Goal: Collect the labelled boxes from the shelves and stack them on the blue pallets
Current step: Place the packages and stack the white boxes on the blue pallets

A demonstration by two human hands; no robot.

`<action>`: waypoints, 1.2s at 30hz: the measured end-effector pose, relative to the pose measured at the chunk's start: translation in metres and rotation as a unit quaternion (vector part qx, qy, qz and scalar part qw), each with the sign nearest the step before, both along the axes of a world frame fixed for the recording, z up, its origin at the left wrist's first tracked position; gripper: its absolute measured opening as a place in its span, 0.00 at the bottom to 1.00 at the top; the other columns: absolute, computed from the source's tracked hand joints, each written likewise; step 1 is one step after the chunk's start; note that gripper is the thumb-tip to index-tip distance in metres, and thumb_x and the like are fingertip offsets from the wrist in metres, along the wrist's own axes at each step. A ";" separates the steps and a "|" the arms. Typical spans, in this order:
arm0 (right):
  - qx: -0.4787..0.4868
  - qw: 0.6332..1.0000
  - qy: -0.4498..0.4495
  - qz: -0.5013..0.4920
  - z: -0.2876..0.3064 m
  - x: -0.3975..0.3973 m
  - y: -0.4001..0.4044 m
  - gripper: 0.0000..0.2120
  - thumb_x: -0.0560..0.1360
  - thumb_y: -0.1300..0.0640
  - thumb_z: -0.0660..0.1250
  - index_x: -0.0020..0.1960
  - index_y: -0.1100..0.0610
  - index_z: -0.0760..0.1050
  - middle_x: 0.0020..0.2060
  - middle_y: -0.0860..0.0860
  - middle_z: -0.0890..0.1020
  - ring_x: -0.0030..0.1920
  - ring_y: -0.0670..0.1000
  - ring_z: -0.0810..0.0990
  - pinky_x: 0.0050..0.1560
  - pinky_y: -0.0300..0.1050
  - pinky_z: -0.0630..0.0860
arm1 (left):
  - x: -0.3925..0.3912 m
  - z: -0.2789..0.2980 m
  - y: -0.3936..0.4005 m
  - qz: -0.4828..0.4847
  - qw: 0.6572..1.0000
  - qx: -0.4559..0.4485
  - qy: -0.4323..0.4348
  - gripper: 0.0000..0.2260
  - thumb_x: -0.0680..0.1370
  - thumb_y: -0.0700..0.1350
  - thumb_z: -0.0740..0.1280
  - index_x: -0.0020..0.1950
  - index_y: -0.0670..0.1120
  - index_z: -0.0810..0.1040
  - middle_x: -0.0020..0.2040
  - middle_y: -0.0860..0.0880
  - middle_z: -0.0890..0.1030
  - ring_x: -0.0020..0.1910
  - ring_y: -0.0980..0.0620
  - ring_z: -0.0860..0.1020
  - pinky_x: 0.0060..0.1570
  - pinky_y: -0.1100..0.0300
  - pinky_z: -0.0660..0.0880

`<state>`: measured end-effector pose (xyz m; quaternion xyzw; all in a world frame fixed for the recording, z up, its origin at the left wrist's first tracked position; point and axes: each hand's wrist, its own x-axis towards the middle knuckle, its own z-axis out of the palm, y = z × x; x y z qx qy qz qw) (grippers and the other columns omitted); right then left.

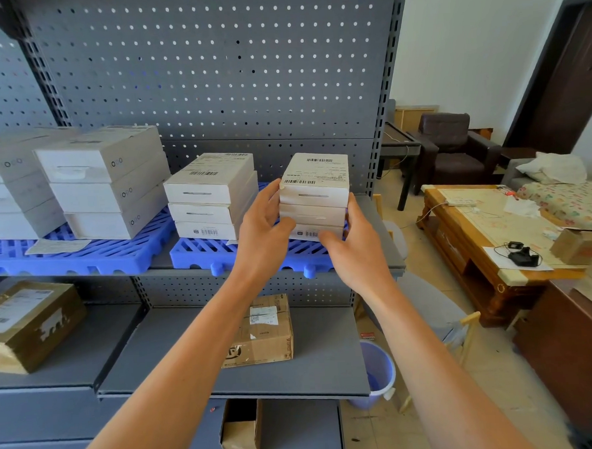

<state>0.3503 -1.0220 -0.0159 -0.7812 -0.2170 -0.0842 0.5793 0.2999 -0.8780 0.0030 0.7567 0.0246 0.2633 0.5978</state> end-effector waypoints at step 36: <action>0.056 0.997 0.038 0.033 0.024 -0.006 0.004 0.27 0.75 0.63 0.68 0.69 0.44 0.71 0.58 0.40 0.82 0.58 0.39 0.79 0.56 0.38 0.77 | -0.007 0.017 0.001 -0.001 1.000 0.000 0.012 0.26 0.79 0.31 0.61 0.76 0.48 0.68 0.63 0.59 0.80 0.60 0.71 0.76 0.57 0.72 0.74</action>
